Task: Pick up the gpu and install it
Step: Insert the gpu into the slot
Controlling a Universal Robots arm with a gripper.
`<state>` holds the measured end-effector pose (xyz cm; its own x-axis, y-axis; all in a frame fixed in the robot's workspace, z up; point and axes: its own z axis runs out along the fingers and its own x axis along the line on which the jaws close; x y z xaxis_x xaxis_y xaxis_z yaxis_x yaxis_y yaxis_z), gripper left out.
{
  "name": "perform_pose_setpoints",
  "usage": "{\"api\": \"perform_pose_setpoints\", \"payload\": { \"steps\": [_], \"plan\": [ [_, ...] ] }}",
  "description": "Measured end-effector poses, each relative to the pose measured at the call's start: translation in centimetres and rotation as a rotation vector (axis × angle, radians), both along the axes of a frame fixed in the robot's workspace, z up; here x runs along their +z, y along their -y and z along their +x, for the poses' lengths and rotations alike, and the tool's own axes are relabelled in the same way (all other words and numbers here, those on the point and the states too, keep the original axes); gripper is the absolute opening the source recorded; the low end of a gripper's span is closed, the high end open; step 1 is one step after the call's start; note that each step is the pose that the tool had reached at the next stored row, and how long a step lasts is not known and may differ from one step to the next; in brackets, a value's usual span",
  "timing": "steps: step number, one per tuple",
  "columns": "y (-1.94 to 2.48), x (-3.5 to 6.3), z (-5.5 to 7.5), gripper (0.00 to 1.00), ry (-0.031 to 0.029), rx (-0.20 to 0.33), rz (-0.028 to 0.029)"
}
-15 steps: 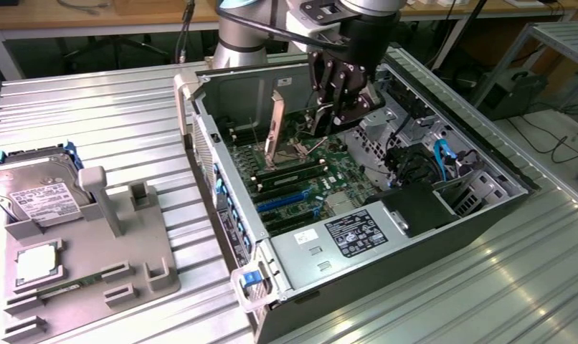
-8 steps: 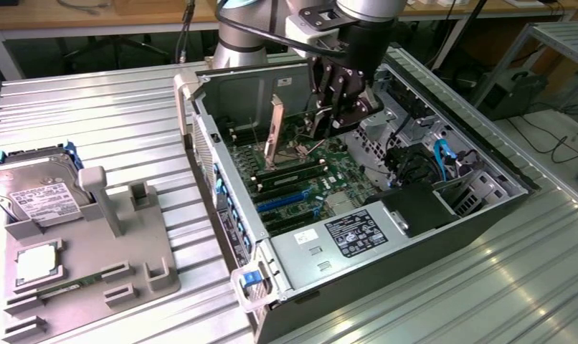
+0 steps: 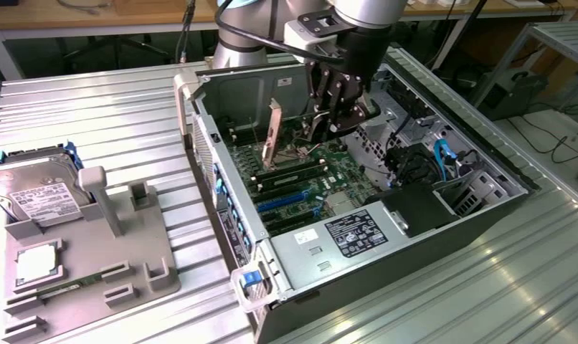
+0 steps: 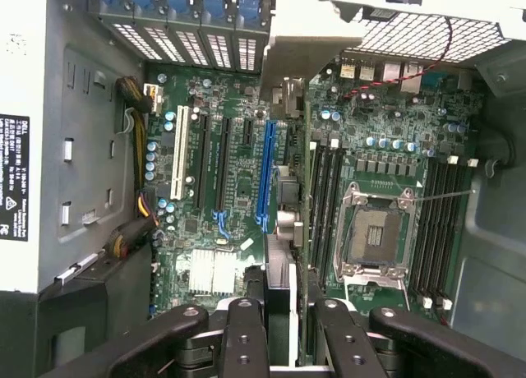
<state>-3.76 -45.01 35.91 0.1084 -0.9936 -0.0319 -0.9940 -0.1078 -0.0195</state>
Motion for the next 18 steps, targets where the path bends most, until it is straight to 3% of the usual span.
{"api": "perform_pose_setpoints", "payload": {
  "steps": [3,7,9,12,14,18],
  "plan": [
    [0.06,-0.21,0.0,0.28,-0.0056,-0.012,0.0011],
    [0.19,-0.63,0.0,0.28,-0.0058,-0.022,0.0009],
    [0.43,-0.86,-0.1,0.28,-0.0026,-0.022,0.0017],
    [0.43,-1.06,-0.3,0.28,-0.0029,-0.022,-0.0041],
    [0.43,-1.23,-0.4,0.28,-0.0028,-0.023,-0.0113],
    [0.43,-1.95,-0.4,0.28,-0.0031,-0.054,-0.0129]
  ]
}}
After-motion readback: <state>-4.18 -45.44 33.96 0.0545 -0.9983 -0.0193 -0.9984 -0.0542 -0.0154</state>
